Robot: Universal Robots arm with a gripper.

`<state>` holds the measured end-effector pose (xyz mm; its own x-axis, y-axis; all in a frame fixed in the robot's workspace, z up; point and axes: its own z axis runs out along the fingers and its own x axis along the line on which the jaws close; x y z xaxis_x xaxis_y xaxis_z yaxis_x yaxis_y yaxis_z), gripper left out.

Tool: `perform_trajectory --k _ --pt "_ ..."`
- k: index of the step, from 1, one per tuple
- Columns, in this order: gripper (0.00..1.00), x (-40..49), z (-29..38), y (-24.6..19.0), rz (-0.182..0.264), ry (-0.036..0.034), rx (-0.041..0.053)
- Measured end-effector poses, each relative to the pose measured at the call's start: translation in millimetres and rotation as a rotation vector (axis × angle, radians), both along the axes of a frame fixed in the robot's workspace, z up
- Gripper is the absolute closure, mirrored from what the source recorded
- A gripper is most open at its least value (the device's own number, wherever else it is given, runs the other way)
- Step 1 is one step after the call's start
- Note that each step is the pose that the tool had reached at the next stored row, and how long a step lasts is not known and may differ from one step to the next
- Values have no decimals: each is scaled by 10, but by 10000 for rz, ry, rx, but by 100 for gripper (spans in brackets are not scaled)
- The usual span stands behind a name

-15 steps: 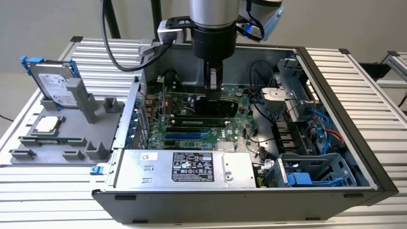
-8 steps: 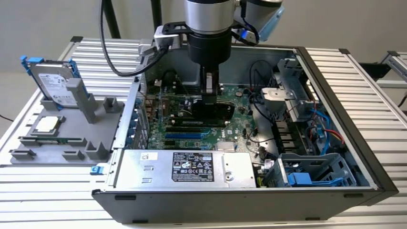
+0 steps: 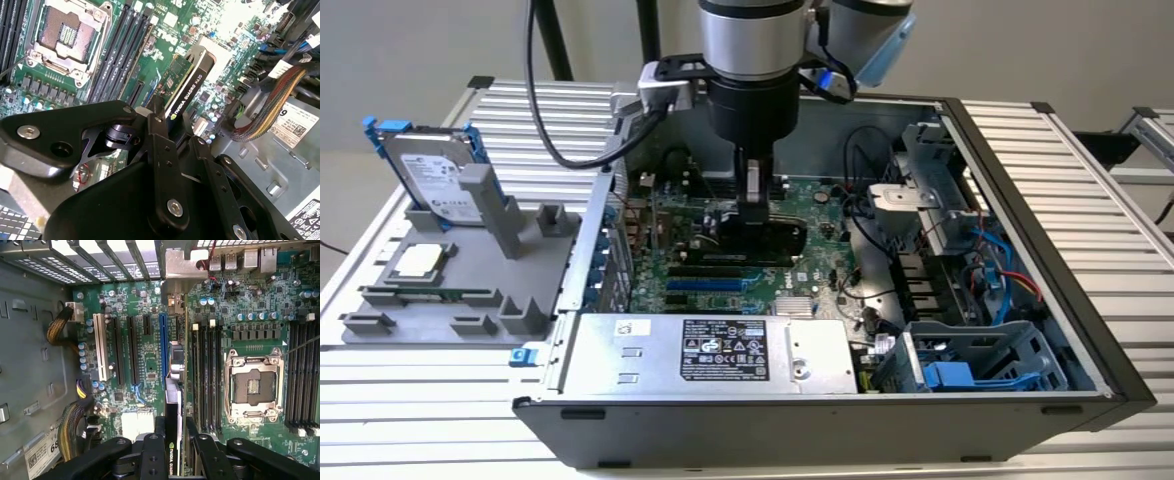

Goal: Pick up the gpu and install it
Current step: 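Insert the gpu into the slot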

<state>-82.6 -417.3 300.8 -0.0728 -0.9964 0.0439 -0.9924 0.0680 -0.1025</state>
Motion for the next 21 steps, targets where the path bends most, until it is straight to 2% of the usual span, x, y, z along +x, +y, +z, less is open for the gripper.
perform_trajectory --k 8,21 --pt "100 -27 -67 -20 17 0 0" --pt "100 -43 -138 -23 33 1 -2"
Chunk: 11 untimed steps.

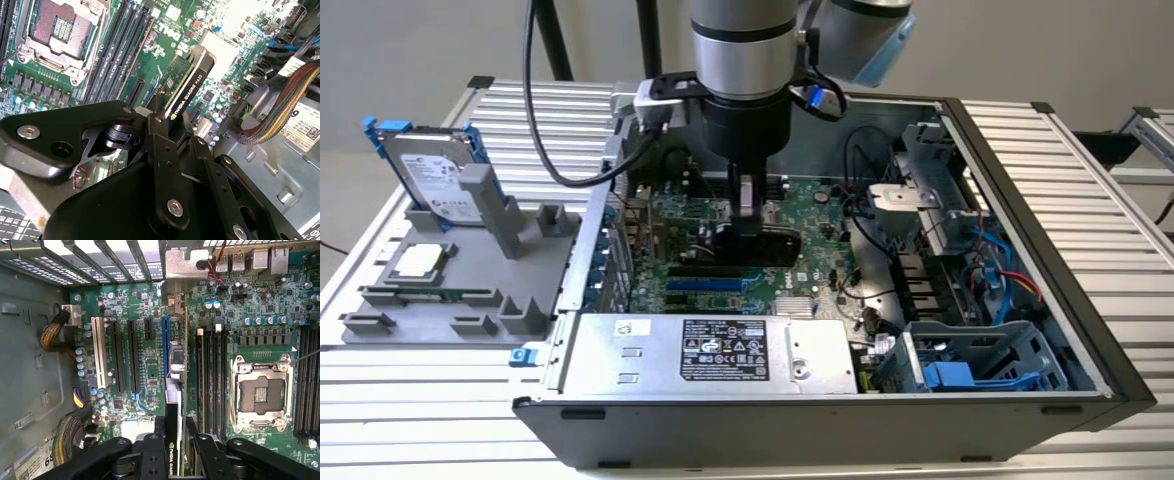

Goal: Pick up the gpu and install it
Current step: 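Insert the gpu into the slot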

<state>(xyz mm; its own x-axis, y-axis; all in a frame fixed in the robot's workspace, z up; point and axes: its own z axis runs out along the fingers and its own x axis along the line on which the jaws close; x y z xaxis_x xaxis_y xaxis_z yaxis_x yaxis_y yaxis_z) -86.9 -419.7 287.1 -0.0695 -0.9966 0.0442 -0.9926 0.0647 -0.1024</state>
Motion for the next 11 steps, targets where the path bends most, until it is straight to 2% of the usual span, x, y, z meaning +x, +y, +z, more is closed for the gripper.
perform_trajectory --k 5,11 --pt "100 -11 -31 -6 1 -1 1" --pt "100 -19 -56 -70 37 -25 9"
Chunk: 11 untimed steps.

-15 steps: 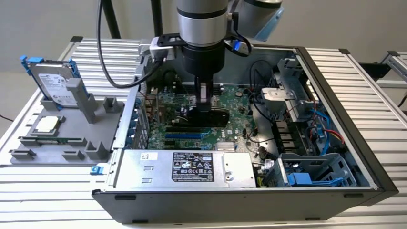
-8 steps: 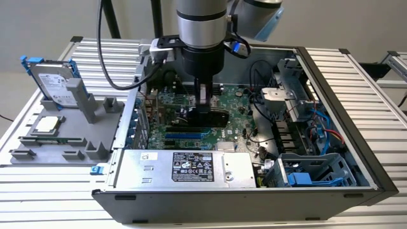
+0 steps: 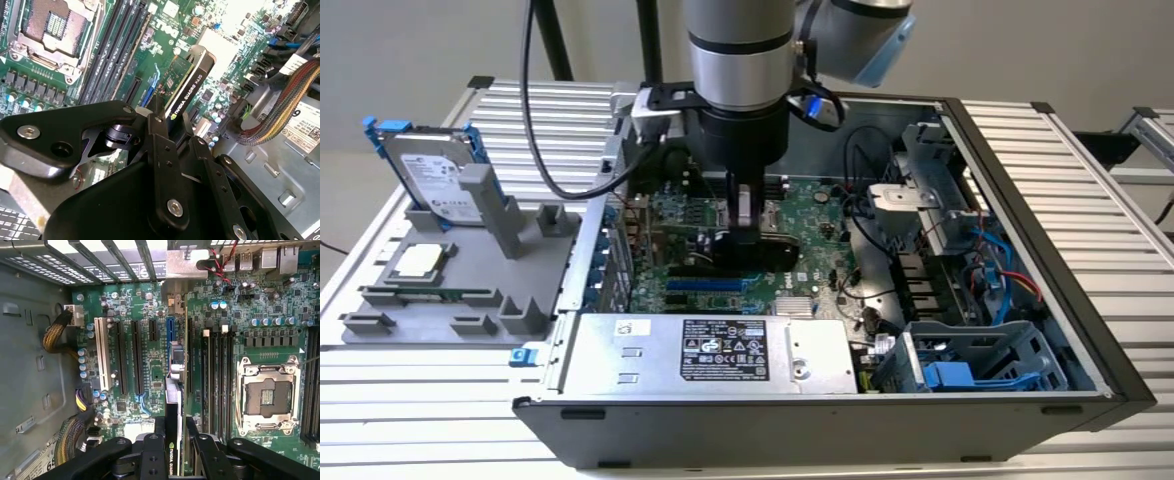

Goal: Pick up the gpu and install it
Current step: 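Insert the gpu into the slot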

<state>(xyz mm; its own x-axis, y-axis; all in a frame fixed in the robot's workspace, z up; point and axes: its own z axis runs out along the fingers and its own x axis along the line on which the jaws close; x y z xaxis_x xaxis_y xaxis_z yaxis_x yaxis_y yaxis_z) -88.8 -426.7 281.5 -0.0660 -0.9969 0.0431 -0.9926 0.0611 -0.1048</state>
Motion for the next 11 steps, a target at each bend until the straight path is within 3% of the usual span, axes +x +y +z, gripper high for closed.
perform_trajectory --k 4,11 --pt "100 -28 -10 -40 30 -40 0" --pt "100 -128 -36 -59 43 -90 3"
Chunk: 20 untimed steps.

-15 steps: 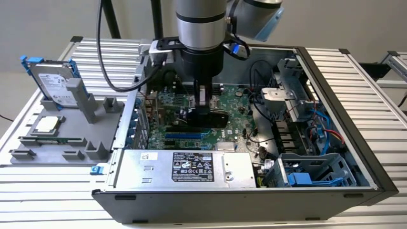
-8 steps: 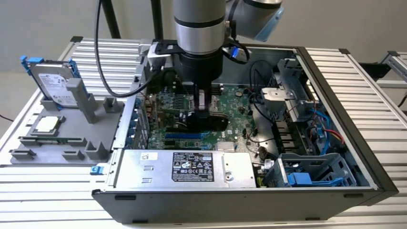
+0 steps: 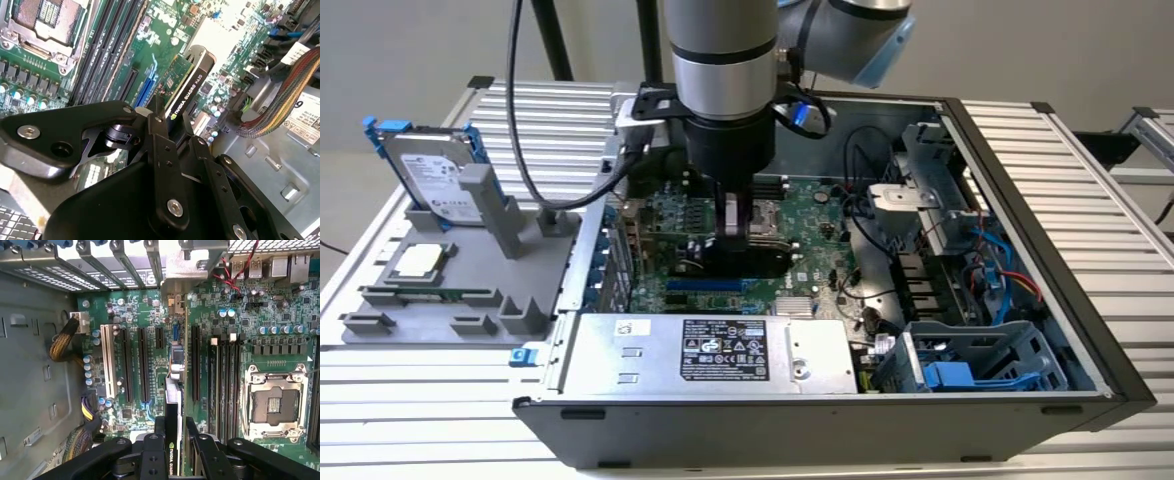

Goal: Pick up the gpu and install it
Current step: 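Insert the gpu into the slot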

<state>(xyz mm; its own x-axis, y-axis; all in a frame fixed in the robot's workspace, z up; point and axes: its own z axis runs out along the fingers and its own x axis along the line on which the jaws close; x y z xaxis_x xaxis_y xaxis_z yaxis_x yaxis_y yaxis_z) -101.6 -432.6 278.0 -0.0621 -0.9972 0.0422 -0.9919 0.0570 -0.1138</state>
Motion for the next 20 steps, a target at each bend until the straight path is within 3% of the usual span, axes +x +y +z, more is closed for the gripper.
perform_trajectory --k 13,20 --pt "100 -140 -58 -1 0 1 -2" --pt "100 -155 -69 0 0 1 -3"
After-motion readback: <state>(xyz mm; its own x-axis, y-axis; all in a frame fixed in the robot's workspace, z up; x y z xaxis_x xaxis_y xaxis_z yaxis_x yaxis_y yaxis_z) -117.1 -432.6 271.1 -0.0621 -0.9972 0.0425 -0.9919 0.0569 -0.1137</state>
